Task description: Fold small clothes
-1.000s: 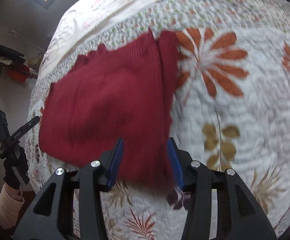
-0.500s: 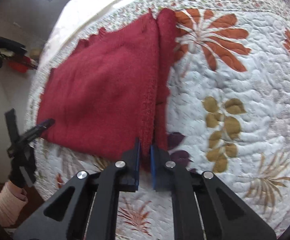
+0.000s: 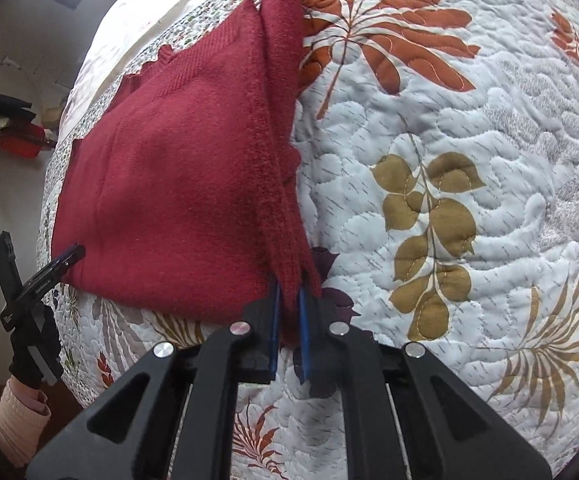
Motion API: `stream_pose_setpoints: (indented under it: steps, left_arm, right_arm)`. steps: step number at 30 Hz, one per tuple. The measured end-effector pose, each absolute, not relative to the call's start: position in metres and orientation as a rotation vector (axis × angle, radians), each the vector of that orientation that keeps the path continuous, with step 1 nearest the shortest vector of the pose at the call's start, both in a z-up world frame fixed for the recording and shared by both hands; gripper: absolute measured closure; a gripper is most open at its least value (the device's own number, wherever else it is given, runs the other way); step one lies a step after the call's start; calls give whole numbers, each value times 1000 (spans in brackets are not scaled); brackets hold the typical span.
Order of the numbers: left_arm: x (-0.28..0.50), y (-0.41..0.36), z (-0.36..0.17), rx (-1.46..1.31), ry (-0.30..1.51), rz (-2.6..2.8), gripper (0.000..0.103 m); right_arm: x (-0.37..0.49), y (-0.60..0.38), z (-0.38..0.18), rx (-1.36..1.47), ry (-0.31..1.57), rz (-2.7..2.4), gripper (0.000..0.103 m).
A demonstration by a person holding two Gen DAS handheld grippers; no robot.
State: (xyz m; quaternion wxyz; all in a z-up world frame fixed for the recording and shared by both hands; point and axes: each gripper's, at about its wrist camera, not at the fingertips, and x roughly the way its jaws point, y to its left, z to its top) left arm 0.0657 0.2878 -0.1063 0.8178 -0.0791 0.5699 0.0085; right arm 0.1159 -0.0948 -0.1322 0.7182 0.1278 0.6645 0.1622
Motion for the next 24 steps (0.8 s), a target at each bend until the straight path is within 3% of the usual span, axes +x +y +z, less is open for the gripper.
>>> stream_pose_setpoints:
  steps: [24]
  left_arm:
    - [67,283,-104,-160,1207,49,52]
  right_arm:
    - [120,-95,-134,333,1473,340,93]
